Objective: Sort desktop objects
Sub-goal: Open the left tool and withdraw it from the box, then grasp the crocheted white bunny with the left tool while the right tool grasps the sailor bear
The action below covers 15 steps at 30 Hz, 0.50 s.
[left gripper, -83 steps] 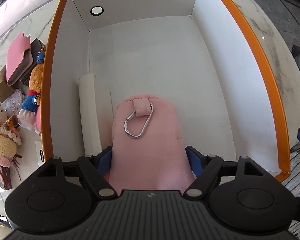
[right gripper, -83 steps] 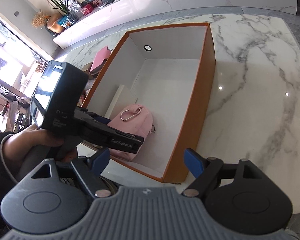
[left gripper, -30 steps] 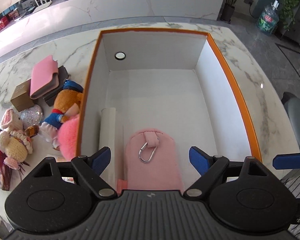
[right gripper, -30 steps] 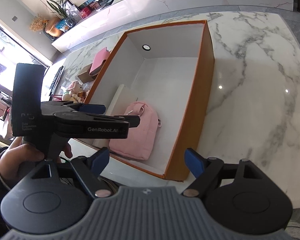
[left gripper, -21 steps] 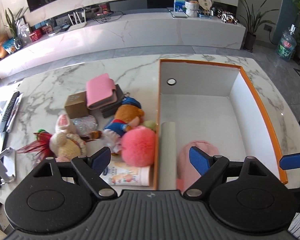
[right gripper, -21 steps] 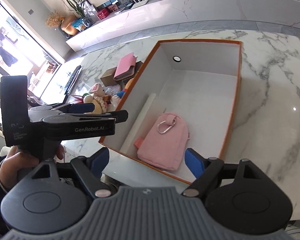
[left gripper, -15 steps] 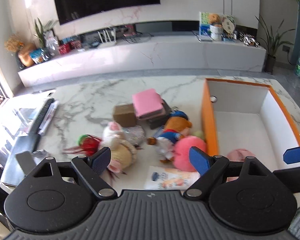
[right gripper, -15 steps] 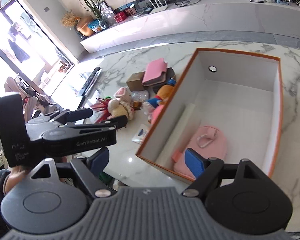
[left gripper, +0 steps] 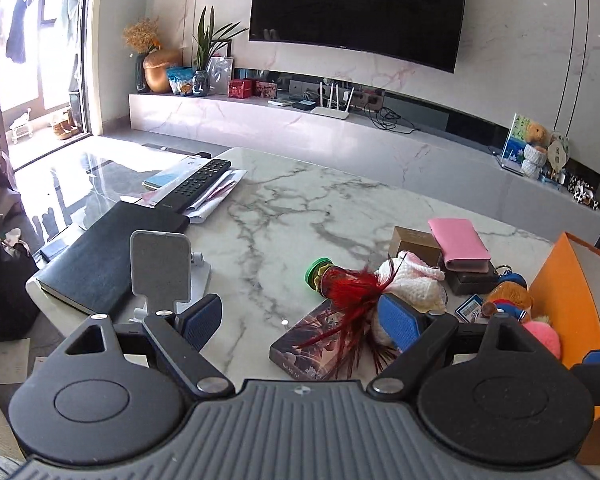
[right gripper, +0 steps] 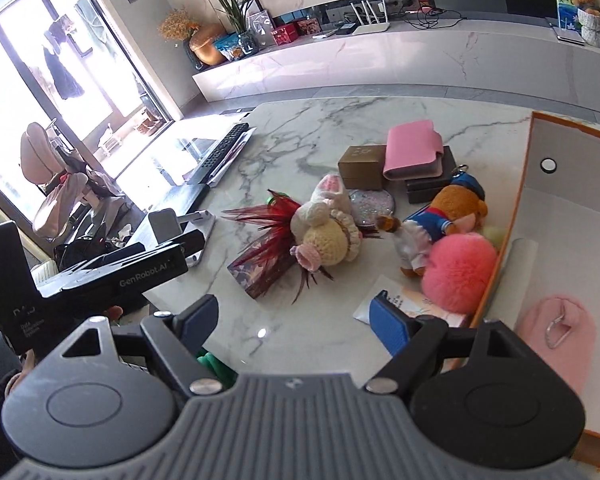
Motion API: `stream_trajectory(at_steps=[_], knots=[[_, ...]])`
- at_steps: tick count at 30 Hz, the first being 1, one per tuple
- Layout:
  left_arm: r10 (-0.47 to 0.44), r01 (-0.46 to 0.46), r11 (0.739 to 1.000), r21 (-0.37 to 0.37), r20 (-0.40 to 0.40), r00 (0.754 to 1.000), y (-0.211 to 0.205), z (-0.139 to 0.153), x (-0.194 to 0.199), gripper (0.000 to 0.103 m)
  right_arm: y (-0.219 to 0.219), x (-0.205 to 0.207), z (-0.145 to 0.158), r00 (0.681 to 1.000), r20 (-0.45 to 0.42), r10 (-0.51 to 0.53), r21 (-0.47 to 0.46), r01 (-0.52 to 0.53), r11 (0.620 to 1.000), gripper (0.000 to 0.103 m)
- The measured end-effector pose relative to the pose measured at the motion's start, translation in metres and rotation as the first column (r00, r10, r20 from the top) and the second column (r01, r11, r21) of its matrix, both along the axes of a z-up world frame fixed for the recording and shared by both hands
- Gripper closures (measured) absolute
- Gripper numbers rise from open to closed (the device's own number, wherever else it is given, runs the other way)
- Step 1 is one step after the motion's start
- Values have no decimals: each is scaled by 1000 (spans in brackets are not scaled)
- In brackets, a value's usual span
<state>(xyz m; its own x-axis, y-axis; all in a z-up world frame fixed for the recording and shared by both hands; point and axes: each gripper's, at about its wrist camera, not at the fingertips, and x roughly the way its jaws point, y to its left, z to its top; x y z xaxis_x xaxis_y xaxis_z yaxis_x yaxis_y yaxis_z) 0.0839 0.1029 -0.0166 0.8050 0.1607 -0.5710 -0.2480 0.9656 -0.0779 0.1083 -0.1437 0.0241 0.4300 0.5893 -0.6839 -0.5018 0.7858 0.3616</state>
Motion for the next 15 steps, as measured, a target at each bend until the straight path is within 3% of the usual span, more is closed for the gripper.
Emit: stream_trajectory(at_steps=[2, 4, 8, 11, 13, 15], knots=[[-24, 24, 999, 21, -8, 1000, 7, -8, 0, 2, 16, 2, -6, 1000, 18, 19, -18, -19, 1000, 19], [-20, 21, 1000, 11, -65, 998, 11, -14, 5, 2, 29, 6, -11, 999, 24, 34, -27, -33, 999, 19], [-67, 52, 990, -134, -105, 992, 23, -30, 19, 2, 49, 22, -23, 1000, 3, 31, -32, -31, 999, 19], [-53, 23, 978, -207, -139, 989, 31, -42, 28, 2, 60, 33, -28, 999, 54, 4, -17, -3, 1000, 19], [-40, 15, 977, -213, -115, 993, 32, -43, 28, 2, 69, 43, -32, 997, 75, -24, -32, 26, 999, 19], [-25, 9, 985, -171, -92, 995, 29, -39, 25, 2, 76, 57, -38, 996, 55, -70, -45, 73, 996, 19]])
